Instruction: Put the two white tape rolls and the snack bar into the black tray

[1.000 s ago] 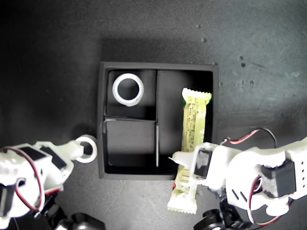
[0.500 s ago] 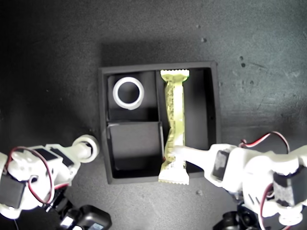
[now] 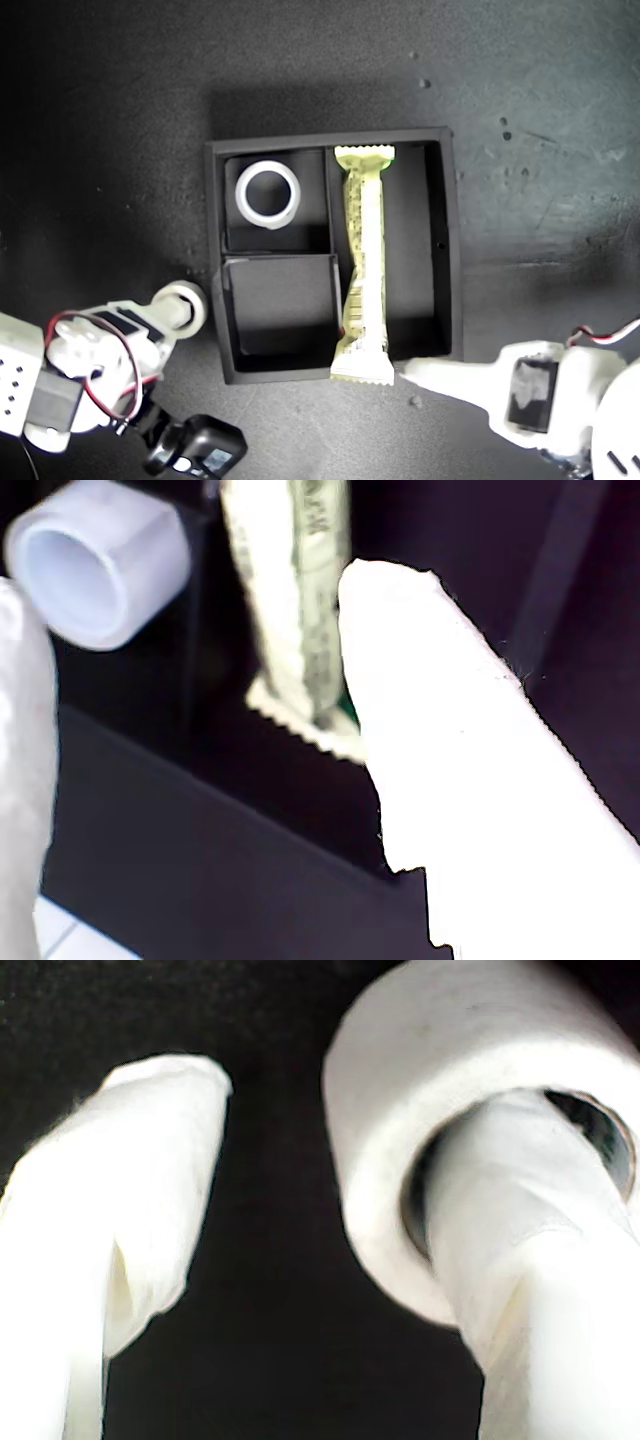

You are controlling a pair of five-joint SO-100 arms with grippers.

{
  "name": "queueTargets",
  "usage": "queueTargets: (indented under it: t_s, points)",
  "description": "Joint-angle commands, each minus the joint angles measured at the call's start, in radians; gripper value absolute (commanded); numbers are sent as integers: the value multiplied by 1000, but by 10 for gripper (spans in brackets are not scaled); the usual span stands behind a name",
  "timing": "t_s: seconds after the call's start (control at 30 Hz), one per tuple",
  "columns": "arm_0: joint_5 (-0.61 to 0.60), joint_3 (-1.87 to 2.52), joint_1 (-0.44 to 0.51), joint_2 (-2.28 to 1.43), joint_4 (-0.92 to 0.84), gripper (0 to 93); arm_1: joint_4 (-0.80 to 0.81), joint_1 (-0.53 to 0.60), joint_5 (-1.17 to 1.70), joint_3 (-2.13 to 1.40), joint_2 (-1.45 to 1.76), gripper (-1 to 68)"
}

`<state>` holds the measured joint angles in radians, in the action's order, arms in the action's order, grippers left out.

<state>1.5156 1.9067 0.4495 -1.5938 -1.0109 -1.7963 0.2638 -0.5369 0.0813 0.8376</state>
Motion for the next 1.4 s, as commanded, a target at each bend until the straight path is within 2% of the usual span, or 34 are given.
queueTargets:
  t_s: [0.0, 0.07, 0.2, 0.43, 0.57, 0.7, 0.8, 0.9, 1.1, 1.2, 1.37]
  points:
    - [8, -3, -9, 20, 9, 132, -5, -12, 195, 121, 123, 64]
    - [3, 5, -23, 40, 8, 100, -5, -20, 175, 94, 192, 0]
    - [-18, 0, -41, -12, -48, 37, -6, -67, 61, -26, 356, -2]
    - [-107, -121, -100, -235, -318, 22, -6, -146, -150, -282, 693, -3]
    - [-206, -407, -132, -187, -480, 19, -5, -178, -247, -603, 916, -3]
    - [-302, -857, -149, 77, -655, 19, 3, -195, -365, -986, 1075, -3]
    - [-337, -1262, -146, 360, -796, 20, 117, -189, -440, -1353, 1241, -4]
    - [-371, -1511, -144, 563, -818, 22, 272, -187, -520, -1729, 1485, -4]
    - [-350, -1529, -161, 667, -819, 23, 480, -147, -634, -2206, 1862, -4]
    - [-334, -1482, -167, 669, -821, 29, 569, -121, -655, -2329, 1893, -4]
    - [-334, -1451, -172, 689, -821, 112, 753, -104, -701, -2525, 1896, -4]
